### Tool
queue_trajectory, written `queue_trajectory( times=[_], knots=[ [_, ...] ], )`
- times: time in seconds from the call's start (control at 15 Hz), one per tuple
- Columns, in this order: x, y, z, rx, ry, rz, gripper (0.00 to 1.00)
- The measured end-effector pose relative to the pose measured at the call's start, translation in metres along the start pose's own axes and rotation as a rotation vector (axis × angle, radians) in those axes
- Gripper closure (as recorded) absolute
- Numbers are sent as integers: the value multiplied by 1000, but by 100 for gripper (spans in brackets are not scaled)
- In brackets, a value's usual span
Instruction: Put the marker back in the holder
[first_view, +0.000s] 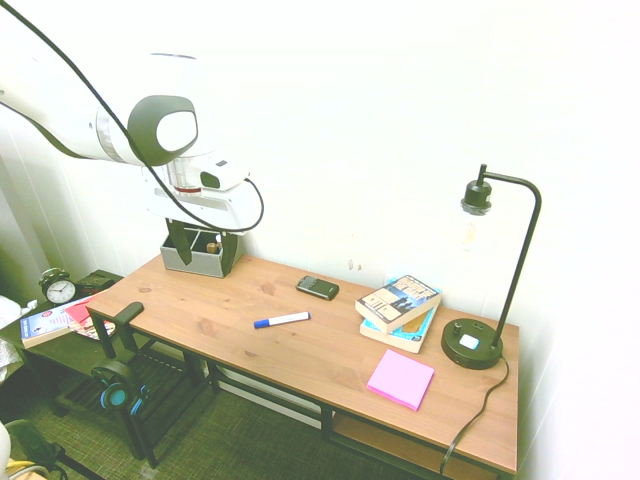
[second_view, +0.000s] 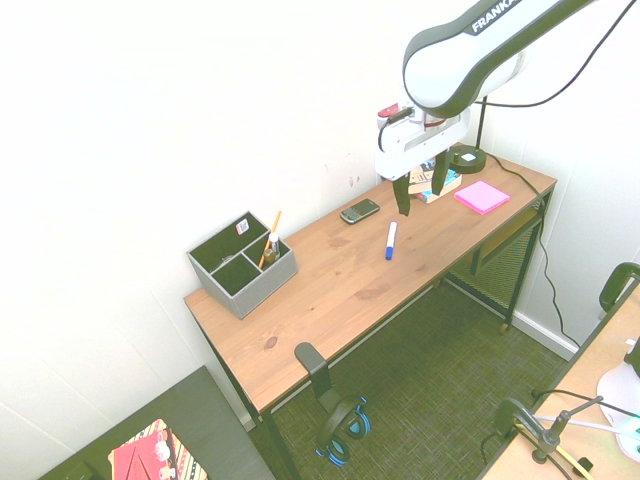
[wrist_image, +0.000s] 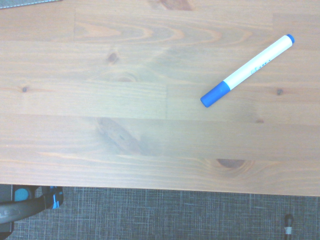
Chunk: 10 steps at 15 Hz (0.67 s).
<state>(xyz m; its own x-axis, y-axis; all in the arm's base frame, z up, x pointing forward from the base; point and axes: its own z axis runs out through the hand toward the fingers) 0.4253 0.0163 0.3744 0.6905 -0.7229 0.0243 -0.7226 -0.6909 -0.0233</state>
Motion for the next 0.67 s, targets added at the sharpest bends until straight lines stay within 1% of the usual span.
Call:
queue_trajectory(
  times=[0.13, 0.2, 0.33, 0.67],
  knots=[
    [1, 0, 1, 7, -2, 14, 0],
    [5, -1, 6, 14, 3, 47, 0],
    [18, 1, 32, -3, 3, 167, 0],
    [59, -9, 143, -23, -2, 496, 0]
  ],
)
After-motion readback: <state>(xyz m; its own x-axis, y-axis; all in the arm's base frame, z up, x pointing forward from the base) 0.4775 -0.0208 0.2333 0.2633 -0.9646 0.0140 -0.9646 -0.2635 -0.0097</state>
